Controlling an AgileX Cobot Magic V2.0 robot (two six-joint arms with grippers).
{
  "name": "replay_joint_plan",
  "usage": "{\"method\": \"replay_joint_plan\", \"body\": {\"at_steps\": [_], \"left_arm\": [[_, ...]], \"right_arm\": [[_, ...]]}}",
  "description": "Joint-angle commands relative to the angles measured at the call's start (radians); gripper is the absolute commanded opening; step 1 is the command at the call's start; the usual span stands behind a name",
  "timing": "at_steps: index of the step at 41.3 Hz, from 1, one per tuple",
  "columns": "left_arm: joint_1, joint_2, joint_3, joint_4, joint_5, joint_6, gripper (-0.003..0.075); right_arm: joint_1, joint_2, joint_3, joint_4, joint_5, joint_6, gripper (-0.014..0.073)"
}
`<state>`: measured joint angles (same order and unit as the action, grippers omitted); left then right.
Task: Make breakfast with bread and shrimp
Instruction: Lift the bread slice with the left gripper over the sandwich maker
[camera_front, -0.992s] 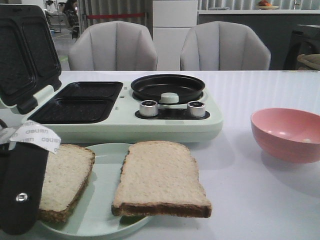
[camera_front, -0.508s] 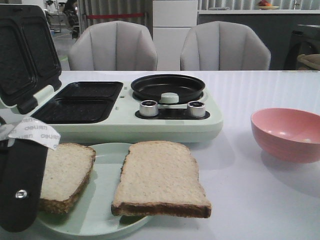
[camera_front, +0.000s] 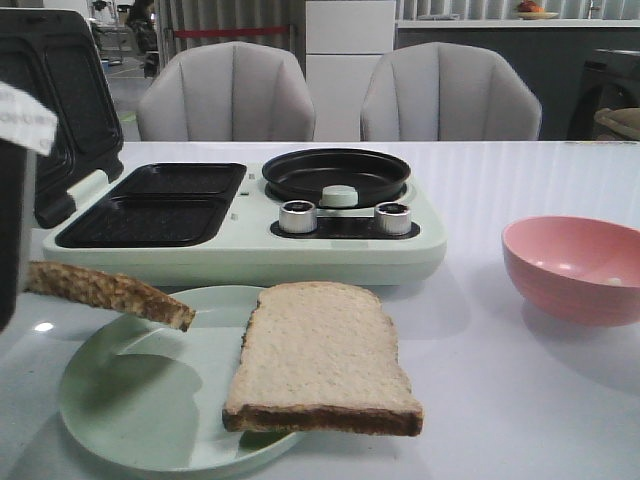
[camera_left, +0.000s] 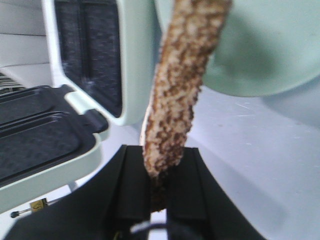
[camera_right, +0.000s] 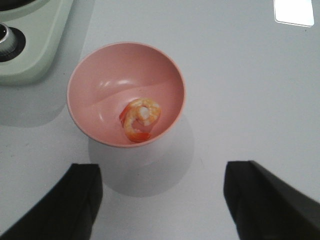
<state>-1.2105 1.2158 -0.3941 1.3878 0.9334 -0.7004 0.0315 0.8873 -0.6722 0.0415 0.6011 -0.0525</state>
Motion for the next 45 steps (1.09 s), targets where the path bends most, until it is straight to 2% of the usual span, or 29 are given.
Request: {"method": "replay_joint_plan", "body": {"at_steps": [1, 18, 23, 32, 38, 45], "left_arm": [[-0.008, -0.054, -0.021, 0.094, 0.067, -0.016, 0.0132], [0.025, -0.082, -0.155, 0.262, 0.074, -0.014, 0.0132], [0.114, -0.082, -0.208, 0.299, -0.008, -0.014, 0.0132], [0.342, -0.051, -0.314, 0.32, -0.212, -0.014, 0.0132], [0.469, 0.03, -0.408, 0.321, -0.271, -0.014, 0.0132], [0.552, 0.159, -0.518, 0.321, -0.285, -0.014, 0.0132]], "right_arm": [[0.0, -0.003, -0.026, -0.005, -0.067, 0.0, 0.0615], [0.0, -0.003, -0.026, -0.005, -0.067, 0.0, 0.0615], [0.0, -0.003, -0.026, -0.005, -0.067, 0.0, 0.0615], [0.0, -0.003, -0.026, -0.005, -0.067, 0.0, 0.0615], [0.0, -0.003, -0.026, -0.005, -0.067, 0.0, 0.0615], [0.0, -0.003, -0.026, -0.005, -0.067, 0.0, 0.0615]]}}
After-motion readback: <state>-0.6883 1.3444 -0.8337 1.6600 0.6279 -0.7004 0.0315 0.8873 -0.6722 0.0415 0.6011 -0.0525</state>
